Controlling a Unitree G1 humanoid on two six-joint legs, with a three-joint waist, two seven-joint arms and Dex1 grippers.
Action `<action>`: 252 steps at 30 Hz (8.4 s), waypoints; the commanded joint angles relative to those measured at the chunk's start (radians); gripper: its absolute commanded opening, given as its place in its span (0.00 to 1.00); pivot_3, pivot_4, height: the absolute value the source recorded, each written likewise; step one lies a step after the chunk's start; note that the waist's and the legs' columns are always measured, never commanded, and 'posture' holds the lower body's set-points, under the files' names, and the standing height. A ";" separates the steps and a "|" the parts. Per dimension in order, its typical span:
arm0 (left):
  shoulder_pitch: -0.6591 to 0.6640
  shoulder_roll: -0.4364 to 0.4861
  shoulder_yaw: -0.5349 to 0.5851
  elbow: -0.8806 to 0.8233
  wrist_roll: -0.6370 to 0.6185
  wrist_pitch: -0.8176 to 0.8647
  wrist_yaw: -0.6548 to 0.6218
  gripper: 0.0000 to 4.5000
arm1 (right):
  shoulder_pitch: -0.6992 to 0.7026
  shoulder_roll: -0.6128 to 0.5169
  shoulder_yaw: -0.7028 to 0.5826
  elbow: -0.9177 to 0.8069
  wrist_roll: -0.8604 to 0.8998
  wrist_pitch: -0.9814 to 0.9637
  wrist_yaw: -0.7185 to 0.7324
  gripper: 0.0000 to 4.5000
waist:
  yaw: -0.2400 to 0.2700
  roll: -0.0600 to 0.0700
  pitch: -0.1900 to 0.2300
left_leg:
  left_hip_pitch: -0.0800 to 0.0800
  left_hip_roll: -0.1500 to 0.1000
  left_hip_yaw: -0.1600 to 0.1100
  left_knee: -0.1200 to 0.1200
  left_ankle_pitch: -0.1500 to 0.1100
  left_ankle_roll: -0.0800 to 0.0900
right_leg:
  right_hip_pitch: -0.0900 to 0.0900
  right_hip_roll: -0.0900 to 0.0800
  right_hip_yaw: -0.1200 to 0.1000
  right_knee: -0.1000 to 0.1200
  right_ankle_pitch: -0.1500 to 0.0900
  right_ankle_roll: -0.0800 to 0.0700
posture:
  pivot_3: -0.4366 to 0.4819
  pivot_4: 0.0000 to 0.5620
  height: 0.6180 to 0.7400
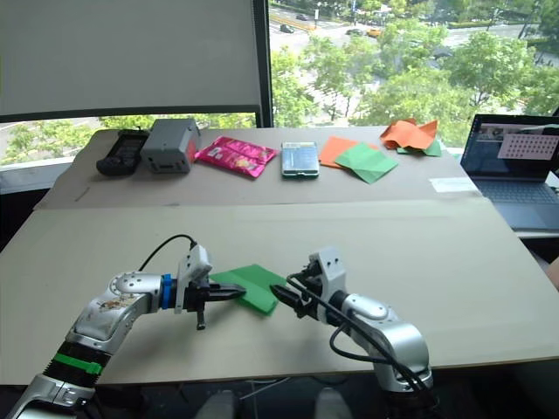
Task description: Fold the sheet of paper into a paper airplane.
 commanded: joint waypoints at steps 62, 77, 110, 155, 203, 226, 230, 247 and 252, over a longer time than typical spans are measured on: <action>0.104 0.138 0.189 -0.146 -0.112 0.121 0.017 0.00 | -0.097 -0.358 0.478 0.357 -0.792 -1.293 0.127 0.00 | -0.002 -0.001 0.002 | 0.000 0.000 0.000 -0.001 0.000 -0.001 | -0.001 -0.001 0.000 -0.007 0.000 0.000 | 0.48 0.27 0.82; 0.004 0.065 0.063 -0.070 -0.043 0.061 0.020 0.00 | -0.120 -0.356 0.485 0.370 -0.843 -1.315 0.177 0.00 | 0.000 -0.001 0.001 | 0.003 0.000 0.000 0.000 0.000 0.000 | 0.001 0.000 0.000 -0.001 0.000 0.000 | 0.48 0.27 0.82; 0.024 0.054 -0.034 0.034 0.111 -0.085 0.005 0.00 | -0.166 -0.144 0.365 0.152 -0.474 -0.626 0.236 0.00 | 0.002 0.000 0.000 | 0.003 0.000 0.000 0.000 0.000 0.000 | 0.001 0.000 0.000 0.000 0.000 0.000 | 0.48 0.27 0.82; 0.041 0.060 -0.026 0.032 0.120 -0.085 0.006 0.00 | -0.171 -0.200 0.503 0.320 -0.534 -0.305 0.258 0.00 | 0.006 0.006 -0.022 | 0.003 -0.001 0.000 0.001 0.000 0.000 | 0.002 -0.001 0.000 0.001 0.000 0.000 | 0.48 0.27 0.82; 0.025 0.054 -0.027 0.041 0.128 -0.099 0.002 0.00 | -0.123 -0.180 0.454 0.184 -0.395 -0.419 0.180 0.00 | 0.001 0.003 -0.016 | -0.001 -0.002 0.000 0.000 0.000 -0.001 | -0.003 -0.003 0.000 -0.001 -0.001 0.000 | 0.48 0.27 0.82; -0.062 -0.014 -0.083 0.140 0.187 -0.134 0.007 0.00 | -0.128 -0.210 0.506 0.204 -0.415 -0.238 0.192 0.00 | 0.003 0.003 -0.018 | 0.001 -0.002 0.000 0.000 0.000 -0.001 | -0.001 -0.003 0.000 -0.001 -0.001 0.000 | 0.48 0.27 0.82; -0.058 -0.001 -0.085 0.153 0.187 -0.142 -0.005 0.00 | -0.129 -0.211 0.505 0.203 -0.414 -0.231 0.189 0.00 | 0.003 0.003 -0.018 | 0.001 -0.002 0.000 0.000 0.000 -0.001 | -0.001 -0.003 0.000 -0.001 -0.001 0.000 | 0.48 0.27 0.82; 0.002 0.071 -0.042 0.203 0.194 -0.181 -0.004 0.00 | -0.129 -0.215 0.508 0.195 -0.410 -0.218 0.189 0.00 | 0.000 0.004 -0.022 | 0.003 -0.002 0.000 0.000 -0.001 -0.001 | 0.000 -0.003 0.000 -0.001 -0.001 0.000 | 0.48 0.27 0.82; 0.006 0.073 -0.021 0.225 0.198 -0.185 0.005 0.00 | -0.129 -0.217 0.508 0.192 -0.408 -0.215 0.191 0.00 | 0.000 0.004 -0.022 | 0.004 -0.002 0.000 0.000 -0.001 -0.001 | 0.000 -0.003 0.000 -0.001 -0.001 0.000 | 0.48 0.27 0.82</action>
